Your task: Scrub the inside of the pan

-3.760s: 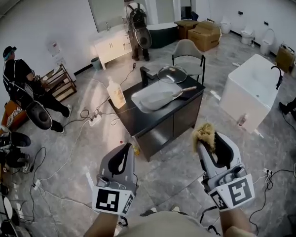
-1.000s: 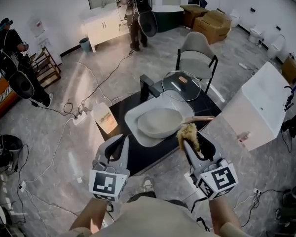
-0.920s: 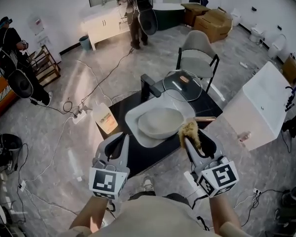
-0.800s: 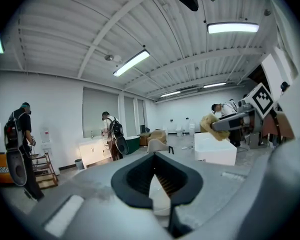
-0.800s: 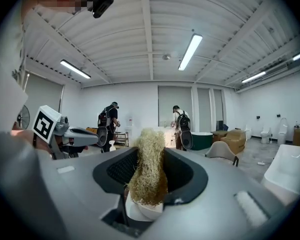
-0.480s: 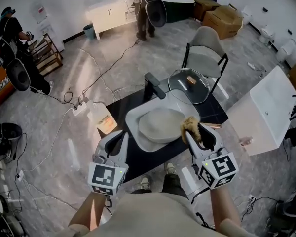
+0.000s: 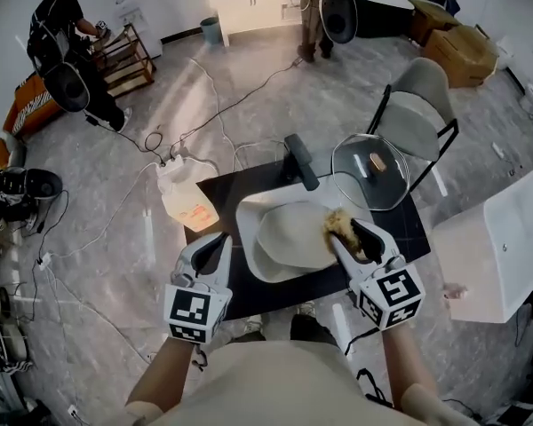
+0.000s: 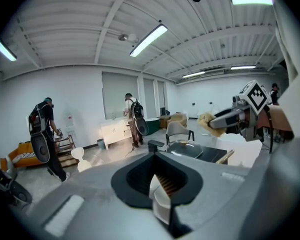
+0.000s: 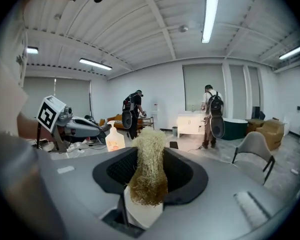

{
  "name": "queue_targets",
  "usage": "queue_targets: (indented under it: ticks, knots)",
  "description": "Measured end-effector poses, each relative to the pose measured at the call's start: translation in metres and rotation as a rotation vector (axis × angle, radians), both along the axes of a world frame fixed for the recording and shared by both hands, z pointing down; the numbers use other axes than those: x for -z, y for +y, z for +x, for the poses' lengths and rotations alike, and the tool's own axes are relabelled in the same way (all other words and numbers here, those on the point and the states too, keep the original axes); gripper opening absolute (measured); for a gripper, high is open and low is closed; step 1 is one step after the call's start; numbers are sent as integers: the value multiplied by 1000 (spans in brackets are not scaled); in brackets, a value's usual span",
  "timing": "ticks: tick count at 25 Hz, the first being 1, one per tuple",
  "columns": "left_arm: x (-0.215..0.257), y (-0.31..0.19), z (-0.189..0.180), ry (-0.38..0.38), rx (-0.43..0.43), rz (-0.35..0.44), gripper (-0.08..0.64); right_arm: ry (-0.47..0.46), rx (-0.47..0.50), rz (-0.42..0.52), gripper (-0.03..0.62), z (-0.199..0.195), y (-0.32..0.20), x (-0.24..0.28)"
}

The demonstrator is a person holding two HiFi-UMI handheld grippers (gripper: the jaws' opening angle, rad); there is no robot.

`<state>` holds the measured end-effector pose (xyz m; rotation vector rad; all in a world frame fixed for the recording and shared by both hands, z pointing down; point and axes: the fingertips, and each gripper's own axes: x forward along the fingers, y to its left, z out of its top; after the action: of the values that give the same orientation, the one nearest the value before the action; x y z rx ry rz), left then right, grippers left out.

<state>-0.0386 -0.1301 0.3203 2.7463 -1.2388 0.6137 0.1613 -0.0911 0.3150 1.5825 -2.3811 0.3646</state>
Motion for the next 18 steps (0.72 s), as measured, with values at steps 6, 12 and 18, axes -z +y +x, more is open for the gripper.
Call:
queue_targets:
  ticks: [6, 12, 18]
  knots:
    - [-41, -17, 11, -8, 112, -105, 0, -83, 178, -91, 167, -3, -40, -44]
    - [-93, -17, 28, -13, 136, -273, 103, -54, 336, -177, 167, -25, -64, -94]
    - [-156, -14, 38, -3, 171, -428, 147, 59, 458, -266, 167, -48, -74, -164]
